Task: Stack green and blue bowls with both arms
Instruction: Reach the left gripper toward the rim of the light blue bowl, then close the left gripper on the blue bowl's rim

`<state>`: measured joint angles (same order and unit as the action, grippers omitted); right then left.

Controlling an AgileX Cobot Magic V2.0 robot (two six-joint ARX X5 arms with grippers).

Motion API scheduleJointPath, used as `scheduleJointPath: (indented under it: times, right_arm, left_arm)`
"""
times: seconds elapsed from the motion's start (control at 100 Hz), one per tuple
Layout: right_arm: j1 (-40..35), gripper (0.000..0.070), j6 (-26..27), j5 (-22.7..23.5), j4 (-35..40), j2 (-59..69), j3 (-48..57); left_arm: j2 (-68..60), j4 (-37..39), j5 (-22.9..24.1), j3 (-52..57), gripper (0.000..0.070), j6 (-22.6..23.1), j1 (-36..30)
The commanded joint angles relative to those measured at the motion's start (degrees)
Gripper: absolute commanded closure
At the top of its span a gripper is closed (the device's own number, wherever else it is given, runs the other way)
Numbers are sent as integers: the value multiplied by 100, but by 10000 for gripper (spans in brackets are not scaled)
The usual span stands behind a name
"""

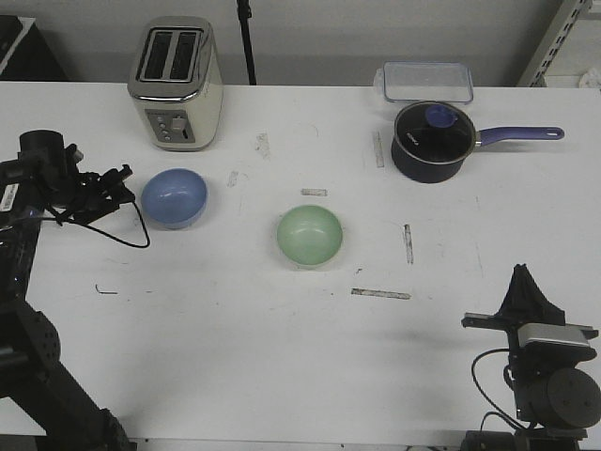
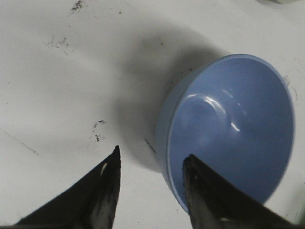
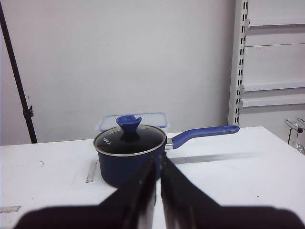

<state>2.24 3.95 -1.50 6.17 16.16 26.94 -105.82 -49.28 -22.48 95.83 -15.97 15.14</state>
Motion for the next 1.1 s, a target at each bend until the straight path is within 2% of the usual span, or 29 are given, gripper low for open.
scheduleJointPath:
  times: [0.0,0.06,0.23,0.76,0.89,0.93,1.04,1.09]
  right_arm:
    - [-7,693,74,-2,-57,-9,13]
    - [-7,694,74,-2,-59,-9,13]
    - [-7,694,74,-2,-57,-9,13]
    - [-7,693,74,-2,-57,-9,13]
    - [-7,693,74,-2,-57,-9,13]
    - [-7,693,74,-2,-57,-9,13]
    - [-7,694,74,-2,-59,-9,13]
    - [-7,694,74,-2,-57,-9,13]
  left_arm:
    - [-210,2,-46,138,365,-13,2]
    - [-299,7,-144,138,319,-7,0]
    - [-407,101,-442,138,318,26,-46]
    - [-898,291,-415,138,321,94,-339]
    - [-1023,245,-415,138,340,114,-407]
    - [-1038,251,-413,138,361,138,-426]
    - [-1038,310,-411,138,551,140,-439]
    - [-1038,326,-409,138,600,140,-439]
